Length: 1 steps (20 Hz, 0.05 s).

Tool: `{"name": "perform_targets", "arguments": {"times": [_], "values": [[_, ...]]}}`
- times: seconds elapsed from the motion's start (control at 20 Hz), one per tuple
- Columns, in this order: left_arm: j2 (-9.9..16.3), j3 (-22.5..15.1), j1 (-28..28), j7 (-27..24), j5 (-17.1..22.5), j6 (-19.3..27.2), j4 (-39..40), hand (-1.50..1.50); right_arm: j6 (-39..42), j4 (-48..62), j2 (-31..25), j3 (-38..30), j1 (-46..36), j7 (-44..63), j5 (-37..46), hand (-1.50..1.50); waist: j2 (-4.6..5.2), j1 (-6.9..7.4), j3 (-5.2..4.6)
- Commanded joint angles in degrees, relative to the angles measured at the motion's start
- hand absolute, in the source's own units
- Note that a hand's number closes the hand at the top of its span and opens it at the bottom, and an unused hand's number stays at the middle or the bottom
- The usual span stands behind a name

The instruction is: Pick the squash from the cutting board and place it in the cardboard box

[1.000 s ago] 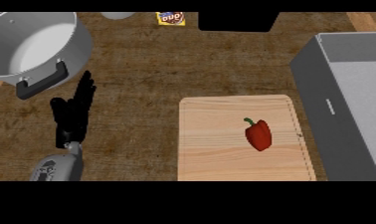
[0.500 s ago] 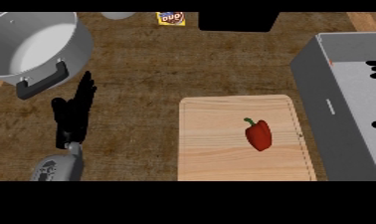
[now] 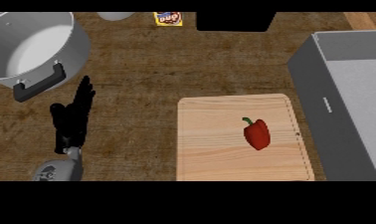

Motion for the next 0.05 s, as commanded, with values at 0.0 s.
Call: {"name": "perform_targets", "arguments": {"times": [0.0], "values": [[1.19,1.18,-1.15,-1.51,0.57,-0.92,1.22,0.0,11.22,11.22,-2.27,-3.87,-4.34,-4.01,-4.29,-1.5,0.44,0.63,0.08]]}}
